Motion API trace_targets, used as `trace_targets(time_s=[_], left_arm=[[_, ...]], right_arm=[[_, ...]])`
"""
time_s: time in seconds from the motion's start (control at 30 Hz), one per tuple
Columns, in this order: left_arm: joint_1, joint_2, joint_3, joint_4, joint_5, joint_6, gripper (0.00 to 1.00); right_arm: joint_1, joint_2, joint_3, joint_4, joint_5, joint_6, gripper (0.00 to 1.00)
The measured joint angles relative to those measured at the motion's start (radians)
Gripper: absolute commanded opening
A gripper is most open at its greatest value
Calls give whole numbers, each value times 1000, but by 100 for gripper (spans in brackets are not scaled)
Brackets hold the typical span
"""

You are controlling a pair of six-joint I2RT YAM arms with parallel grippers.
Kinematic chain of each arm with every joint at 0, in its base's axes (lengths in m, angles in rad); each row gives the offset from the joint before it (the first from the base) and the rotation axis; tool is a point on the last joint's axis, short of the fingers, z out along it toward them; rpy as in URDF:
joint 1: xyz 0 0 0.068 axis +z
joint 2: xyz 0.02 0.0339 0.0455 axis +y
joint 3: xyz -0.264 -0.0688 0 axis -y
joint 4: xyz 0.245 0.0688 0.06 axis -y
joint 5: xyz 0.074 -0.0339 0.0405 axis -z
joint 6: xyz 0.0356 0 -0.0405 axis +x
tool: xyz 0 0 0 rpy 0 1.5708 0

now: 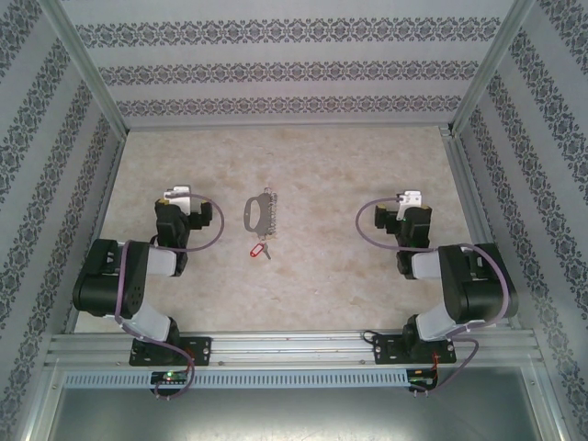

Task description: Put the keys on the keyring

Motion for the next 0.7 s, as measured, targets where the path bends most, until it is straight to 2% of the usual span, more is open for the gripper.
trace_targets(time_s=[0.2, 0.7], left_arm=[[7, 0, 4, -33, 37, -11, 100], [7, 0, 4, -40, 45, -11, 100]], right_arm=[[2, 0, 27, 8, -23, 17, 98], [6, 0, 27, -6, -27, 18, 98]])
